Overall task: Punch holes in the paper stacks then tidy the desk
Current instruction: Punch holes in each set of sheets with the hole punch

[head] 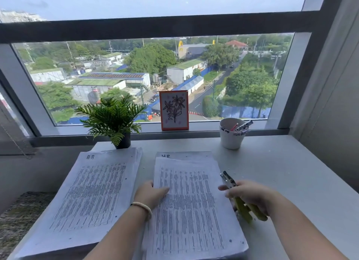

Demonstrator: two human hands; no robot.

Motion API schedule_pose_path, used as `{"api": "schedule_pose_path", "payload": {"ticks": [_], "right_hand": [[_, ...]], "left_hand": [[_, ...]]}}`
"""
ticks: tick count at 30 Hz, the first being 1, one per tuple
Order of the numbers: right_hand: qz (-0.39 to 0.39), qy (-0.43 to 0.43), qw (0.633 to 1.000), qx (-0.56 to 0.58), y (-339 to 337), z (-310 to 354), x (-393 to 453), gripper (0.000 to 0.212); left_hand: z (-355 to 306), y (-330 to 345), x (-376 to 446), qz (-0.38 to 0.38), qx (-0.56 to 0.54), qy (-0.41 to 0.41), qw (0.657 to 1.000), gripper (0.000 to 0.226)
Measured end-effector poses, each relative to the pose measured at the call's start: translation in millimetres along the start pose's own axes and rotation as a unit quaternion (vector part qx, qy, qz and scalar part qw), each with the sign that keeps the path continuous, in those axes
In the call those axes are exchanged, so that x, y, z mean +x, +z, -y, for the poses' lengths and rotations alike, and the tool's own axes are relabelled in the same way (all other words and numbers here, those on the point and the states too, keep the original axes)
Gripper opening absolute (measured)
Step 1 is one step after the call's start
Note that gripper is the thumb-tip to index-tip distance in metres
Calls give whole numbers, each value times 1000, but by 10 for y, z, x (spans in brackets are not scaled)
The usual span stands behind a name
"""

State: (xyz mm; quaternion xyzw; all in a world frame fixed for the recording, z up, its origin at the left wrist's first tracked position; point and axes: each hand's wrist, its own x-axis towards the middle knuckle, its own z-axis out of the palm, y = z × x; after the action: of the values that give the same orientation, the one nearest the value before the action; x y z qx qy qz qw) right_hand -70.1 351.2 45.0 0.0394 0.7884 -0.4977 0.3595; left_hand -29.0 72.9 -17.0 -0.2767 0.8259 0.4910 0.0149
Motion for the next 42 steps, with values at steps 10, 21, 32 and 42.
{"api": "schedule_pose_path", "payload": {"ticks": [10, 21, 32, 42], "right_hand": [[-62, -44, 979, -191, 340, -18, 2, 27], [-80, -77, 978, -178, 367, 24, 15, 14], [-152, -55, 970, -182, 409, -43, 224, 14], [-133, 0, 959, -252, 329, 56, 300, 20]], "left_hand": [[-70, 125, -72, -55, 207, 33, 976, 60], [-38, 73, -42, -57, 130, 11, 990, 67], [-85, 61, -3, -52, 79, 11, 995, 64], [-92, -174, 21, 171, -215, -119, 954, 27]]}}
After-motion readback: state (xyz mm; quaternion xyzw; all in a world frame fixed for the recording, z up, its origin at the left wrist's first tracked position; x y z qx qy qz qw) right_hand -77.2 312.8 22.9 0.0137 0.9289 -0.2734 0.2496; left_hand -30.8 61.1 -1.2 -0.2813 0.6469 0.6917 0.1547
